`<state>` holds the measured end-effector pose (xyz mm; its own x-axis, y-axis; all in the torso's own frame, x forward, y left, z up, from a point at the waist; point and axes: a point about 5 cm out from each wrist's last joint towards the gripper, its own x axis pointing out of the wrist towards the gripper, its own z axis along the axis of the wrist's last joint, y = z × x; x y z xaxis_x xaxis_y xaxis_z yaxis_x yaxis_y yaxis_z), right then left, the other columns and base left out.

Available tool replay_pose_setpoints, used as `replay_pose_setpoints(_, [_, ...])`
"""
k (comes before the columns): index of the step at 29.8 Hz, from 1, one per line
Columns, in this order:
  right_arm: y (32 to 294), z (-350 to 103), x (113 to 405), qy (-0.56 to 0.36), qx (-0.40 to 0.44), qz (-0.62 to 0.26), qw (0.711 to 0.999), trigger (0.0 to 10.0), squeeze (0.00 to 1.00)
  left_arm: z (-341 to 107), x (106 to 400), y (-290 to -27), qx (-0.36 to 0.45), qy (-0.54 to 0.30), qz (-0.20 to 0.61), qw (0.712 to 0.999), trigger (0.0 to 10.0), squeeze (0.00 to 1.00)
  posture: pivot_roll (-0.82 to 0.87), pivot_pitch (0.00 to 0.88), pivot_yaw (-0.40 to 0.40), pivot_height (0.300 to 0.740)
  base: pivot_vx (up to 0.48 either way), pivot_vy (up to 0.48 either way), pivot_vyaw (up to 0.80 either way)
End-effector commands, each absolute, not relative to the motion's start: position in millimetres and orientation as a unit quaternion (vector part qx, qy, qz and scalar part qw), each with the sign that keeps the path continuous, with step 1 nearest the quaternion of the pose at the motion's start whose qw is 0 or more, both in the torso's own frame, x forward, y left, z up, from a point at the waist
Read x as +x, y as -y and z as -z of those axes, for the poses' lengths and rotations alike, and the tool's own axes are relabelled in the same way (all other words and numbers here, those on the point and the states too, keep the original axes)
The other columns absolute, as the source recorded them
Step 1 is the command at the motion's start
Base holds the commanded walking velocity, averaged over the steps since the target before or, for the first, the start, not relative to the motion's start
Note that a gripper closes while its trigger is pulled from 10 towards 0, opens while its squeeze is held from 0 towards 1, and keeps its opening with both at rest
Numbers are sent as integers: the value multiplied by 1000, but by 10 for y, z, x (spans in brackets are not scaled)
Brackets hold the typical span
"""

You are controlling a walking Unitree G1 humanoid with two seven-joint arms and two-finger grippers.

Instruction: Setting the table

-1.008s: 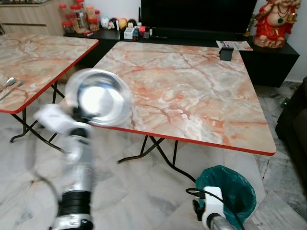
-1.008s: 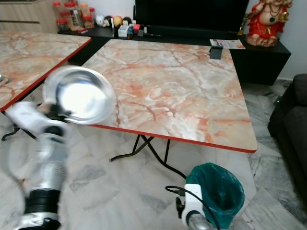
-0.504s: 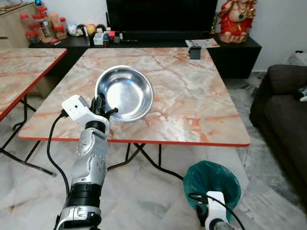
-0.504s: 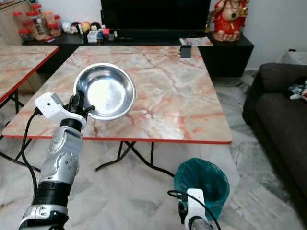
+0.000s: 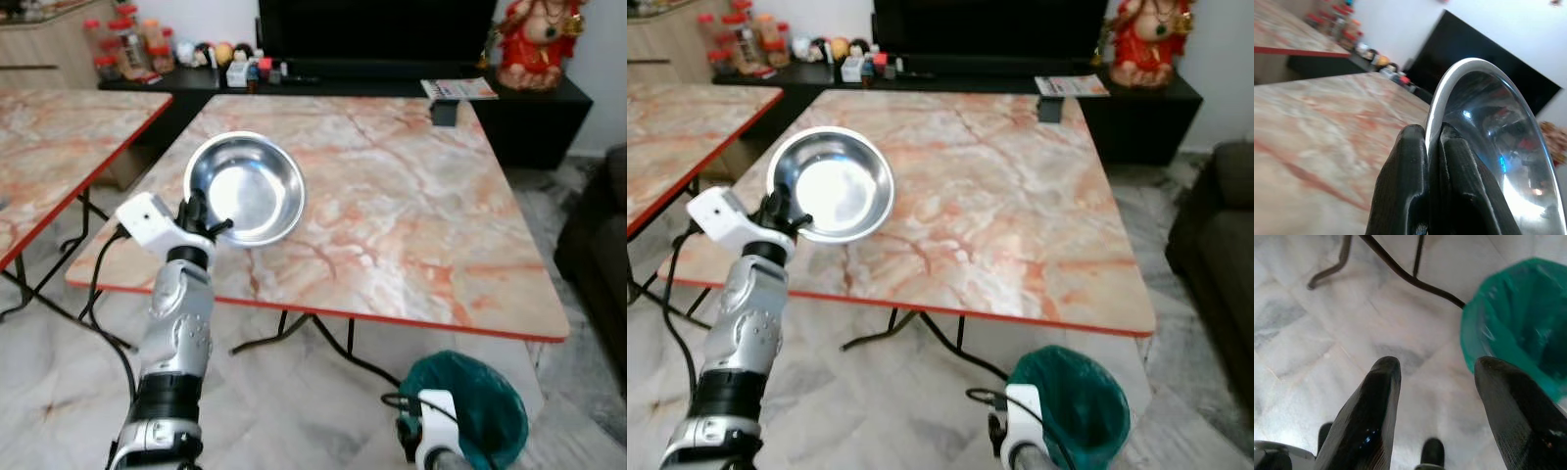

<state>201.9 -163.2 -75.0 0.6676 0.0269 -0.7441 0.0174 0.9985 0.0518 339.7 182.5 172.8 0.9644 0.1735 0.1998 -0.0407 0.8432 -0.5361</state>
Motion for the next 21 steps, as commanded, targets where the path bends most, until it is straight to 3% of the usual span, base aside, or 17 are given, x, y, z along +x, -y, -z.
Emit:
replay_pose_setpoints(1, [1641,774,1976,-416,28,0,909,10000,0,-1807,3413,-1767,-276,131,-40,951,10000,0,43,0,41,699,334,0,0])
replay_pose_setpoints(17, [1632,777,1970,-415,31,5,909,10000,0,-1793,3412,-1672,-278,116,4,954,10000,0,48,0,46,695,319,0,0])
replay_pose_setpoints(21, [1631,785,1955,-417,30,5,908,10000,0,-1732,3412,-1537,-299,77,59,949,10000,0,48,0,46,695,70,0,0])
